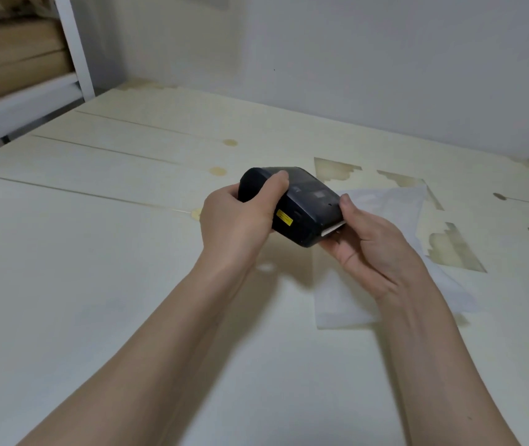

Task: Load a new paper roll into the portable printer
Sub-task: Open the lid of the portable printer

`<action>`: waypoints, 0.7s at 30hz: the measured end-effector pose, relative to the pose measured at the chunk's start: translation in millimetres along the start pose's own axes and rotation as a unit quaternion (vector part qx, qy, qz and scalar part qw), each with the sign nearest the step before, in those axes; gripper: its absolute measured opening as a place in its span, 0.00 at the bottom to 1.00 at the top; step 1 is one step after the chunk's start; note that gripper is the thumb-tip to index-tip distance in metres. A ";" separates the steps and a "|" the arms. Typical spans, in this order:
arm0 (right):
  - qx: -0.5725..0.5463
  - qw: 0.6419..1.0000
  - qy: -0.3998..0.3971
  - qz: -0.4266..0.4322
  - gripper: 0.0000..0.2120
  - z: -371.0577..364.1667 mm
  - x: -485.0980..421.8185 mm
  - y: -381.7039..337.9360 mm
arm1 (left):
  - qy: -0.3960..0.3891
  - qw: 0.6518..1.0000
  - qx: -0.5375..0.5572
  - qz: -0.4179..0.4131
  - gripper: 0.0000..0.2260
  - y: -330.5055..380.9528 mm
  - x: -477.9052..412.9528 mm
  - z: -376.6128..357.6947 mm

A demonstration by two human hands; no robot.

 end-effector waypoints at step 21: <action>-0.014 0.999 0.042 -0.006 0.12 3.5 3.3 -1.9 | -0.008 1.000 0.024 -0.001 0.11 -4.1 -1.7 0.2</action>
Point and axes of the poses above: each hand's wrist, its own x-axis away from the middle knuckle, its own z-axis out of the back of the hand, y = z × x, the point moved 5 cm from there along -x, towards the middle knuckle, and after that the axes turned 12 degrees about x, right-handed, at the moved point
